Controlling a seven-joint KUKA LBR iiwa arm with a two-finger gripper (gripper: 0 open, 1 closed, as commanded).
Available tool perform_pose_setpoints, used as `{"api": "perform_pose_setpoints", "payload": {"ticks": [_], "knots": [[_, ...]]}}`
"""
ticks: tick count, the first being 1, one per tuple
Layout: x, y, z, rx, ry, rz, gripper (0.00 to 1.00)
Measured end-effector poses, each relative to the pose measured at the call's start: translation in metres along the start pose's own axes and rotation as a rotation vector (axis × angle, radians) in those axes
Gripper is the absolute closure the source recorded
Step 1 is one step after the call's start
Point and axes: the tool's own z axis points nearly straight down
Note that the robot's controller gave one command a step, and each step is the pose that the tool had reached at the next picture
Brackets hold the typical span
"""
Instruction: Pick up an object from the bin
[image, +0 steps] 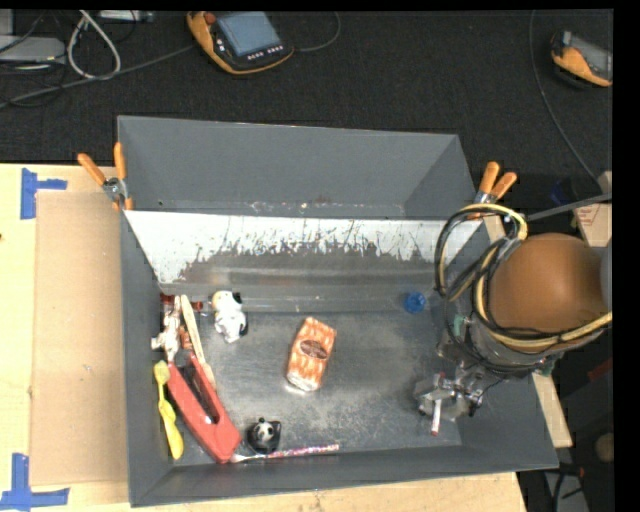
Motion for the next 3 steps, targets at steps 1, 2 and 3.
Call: {"api": "perform_pose_setpoints", "payload": {"ticks": [1,2,3], "knots": [[-0.001,0.000,-0.016,-0.001,-0.001,0.003,1.00],[-0.002,0.001,-0.051,-0.002,-0.002,0.005,1.00],[-0.003,0.002,-0.077,-0.005,-0.003,0.007,1.00]]}}
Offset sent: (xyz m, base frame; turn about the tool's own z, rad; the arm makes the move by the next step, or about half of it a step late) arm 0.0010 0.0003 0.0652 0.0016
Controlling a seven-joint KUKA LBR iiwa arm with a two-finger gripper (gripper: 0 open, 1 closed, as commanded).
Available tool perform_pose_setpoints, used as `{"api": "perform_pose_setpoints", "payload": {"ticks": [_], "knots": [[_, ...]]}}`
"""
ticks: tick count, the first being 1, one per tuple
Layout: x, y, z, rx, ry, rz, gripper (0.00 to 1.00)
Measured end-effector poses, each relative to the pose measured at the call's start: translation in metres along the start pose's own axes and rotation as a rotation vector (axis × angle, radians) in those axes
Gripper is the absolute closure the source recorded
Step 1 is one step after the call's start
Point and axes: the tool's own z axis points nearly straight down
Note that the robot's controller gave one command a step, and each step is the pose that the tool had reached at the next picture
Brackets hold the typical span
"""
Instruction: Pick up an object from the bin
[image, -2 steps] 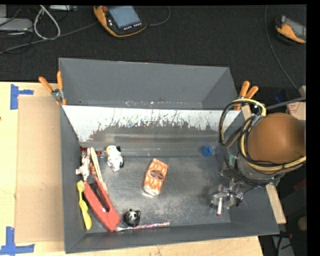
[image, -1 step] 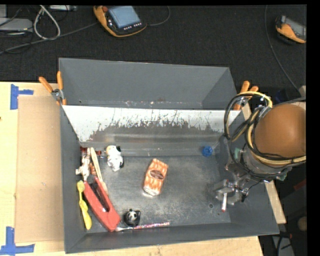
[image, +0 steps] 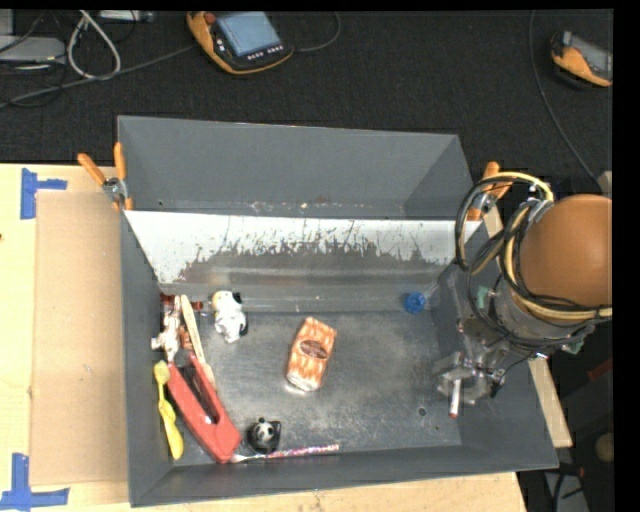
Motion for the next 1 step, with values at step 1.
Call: {"api": "perform_pose_setpoints", "payload": {"ticks": [1], "knots": [[-0.0007,-0.0003,-0.0164,0.003,-0.001,0.003,1.00]]}}
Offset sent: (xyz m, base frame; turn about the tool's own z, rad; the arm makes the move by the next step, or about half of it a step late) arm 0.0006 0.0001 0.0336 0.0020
